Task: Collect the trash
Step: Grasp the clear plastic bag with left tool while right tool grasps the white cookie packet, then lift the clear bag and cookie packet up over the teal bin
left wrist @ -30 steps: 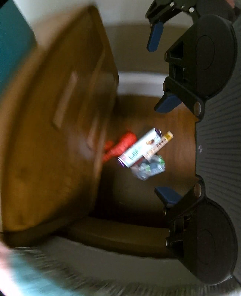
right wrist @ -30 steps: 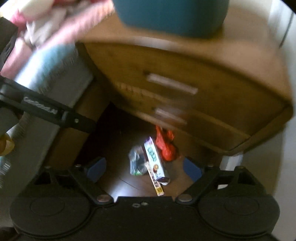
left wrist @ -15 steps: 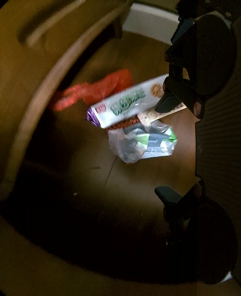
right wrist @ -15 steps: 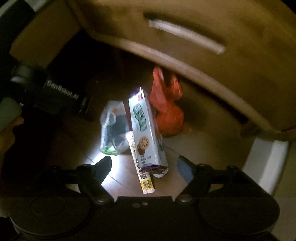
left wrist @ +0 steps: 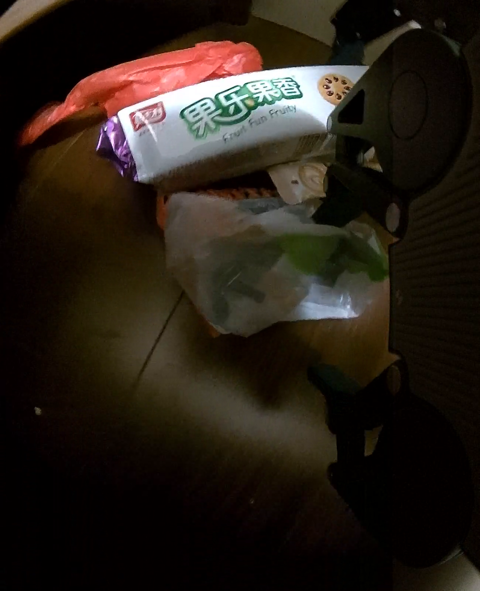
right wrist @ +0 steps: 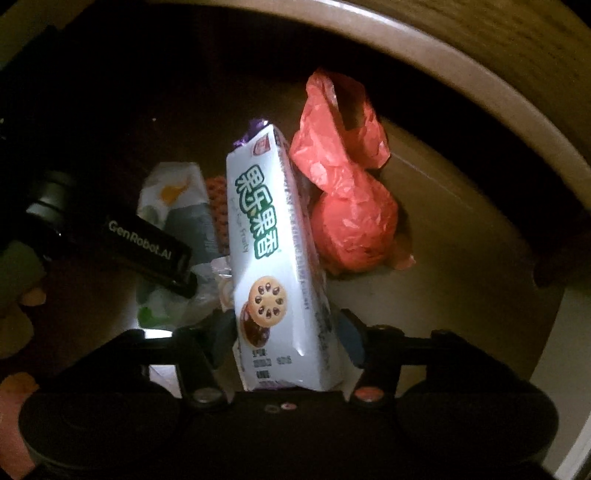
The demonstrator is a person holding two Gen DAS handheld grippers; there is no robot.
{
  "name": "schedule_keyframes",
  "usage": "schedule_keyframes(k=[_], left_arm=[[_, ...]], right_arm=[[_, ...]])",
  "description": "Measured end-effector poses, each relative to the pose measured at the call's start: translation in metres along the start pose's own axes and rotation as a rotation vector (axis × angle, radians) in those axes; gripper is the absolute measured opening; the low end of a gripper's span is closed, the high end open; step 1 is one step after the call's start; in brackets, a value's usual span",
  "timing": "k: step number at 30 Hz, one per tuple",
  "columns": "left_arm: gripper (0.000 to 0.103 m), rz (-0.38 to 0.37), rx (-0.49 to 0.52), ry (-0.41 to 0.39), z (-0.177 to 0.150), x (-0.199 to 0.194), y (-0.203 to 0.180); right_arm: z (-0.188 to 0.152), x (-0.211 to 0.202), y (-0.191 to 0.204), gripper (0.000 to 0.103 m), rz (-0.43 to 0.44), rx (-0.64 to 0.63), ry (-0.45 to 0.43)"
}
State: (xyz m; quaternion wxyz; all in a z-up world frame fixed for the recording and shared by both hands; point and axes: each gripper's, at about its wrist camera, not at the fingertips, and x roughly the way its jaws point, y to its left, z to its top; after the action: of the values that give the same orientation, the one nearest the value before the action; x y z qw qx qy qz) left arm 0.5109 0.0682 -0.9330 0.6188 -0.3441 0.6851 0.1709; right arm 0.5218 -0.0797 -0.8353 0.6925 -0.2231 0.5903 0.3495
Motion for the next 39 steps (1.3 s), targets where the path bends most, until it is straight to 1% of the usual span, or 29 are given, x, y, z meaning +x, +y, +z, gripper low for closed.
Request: schedule_keyframes(k=[1, 2, 3, 4, 5, 6, 8, 10, 14, 19, 22, 23, 27, 32, 34, 36, 39], left_arm=[[0.067, -0.014, -0.010, 0.002, 0.000, 0.000, 0.001], [0.059, -0.025, -0.011, 0.003, 0.000, 0.000, 0.002], [0.054, -0.027, -0.007, 0.004, 0.001, 0.000, 0.002], [0.043, -0.031, -0.005, 0.005, 0.003, 0.000, 0.001], [0.039, -0.038, -0.004, 0.005, 0.003, -0.002, 0.000], [0.038, -0.030, -0.001, -0.004, 0.004, -0.005, -0.003], [0.030, -0.039, 0.008, -0.017, 0.003, -0.013, -0.005], [0.024, -0.034, 0.036, -0.020, 0.001, -0.018, -0.007], [0.019, -0.018, 0.051, -0.021, -0.003, -0.039, -0.007], [0.017, -0.025, 0.053, -0.025, -0.012, -0.080, -0.012], [0.017, -0.030, 0.061, -0.027, -0.022, -0.116, -0.013], [0.017, -0.034, 0.071, -0.032, -0.027, -0.134, -0.015], [0.017, -0.041, 0.125, -0.051, -0.044, -0.199, -0.016], [0.017, -0.049, 0.211, -0.098, -0.068, -0.304, -0.025], [0.017, -0.061, 0.227, -0.110, -0.082, -0.336, -0.033], [0.017, -0.087, 0.250, -0.122, -0.090, -0.383, -0.027], [0.017, -0.103, 0.297, -0.147, -0.107, -0.443, -0.032]], right_arm=[[-0.001, 0.002, 0.001, 0.051, -0.001, 0.002, -0.002], [-0.001, 0.003, 0.001, 0.051, 0.000, 0.006, -0.003], [-0.002, 0.004, 0.001, 0.049, 0.003, 0.010, -0.004], [-0.003, 0.004, 0.002, 0.046, 0.003, 0.009, -0.006], [-0.004, 0.004, 0.003, 0.044, 0.001, 0.006, -0.009], [-0.004, 0.003, 0.004, 0.043, 0.000, 0.005, -0.011], [-0.004, 0.002, 0.006, 0.041, -0.009, 0.004, -0.020], [-0.004, -0.005, 0.010, 0.039, -0.018, 0.003, -0.031], [-0.002, -0.026, 0.017, 0.036, -0.020, -0.002, -0.050], [0.001, -0.072, 0.033, 0.035, -0.008, 0.004, -0.062], [0.001, -0.105, 0.041, 0.035, 0.001, 0.030, -0.064], [0.001, -0.118, 0.042, 0.035, 0.003, 0.048, -0.069], [-0.002, -0.185, 0.054, 0.035, 0.013, 0.110, -0.101], [0.002, -0.282, 0.067, 0.035, 0.013, 0.145, -0.138], [0.004, -0.323, 0.072, 0.035, 0.014, 0.162, -0.158], [0.006, -0.367, 0.079, 0.035, 0.018, 0.167, -0.192], [0.010, -0.427, 0.091, 0.035, 0.018, 0.160, -0.244]])
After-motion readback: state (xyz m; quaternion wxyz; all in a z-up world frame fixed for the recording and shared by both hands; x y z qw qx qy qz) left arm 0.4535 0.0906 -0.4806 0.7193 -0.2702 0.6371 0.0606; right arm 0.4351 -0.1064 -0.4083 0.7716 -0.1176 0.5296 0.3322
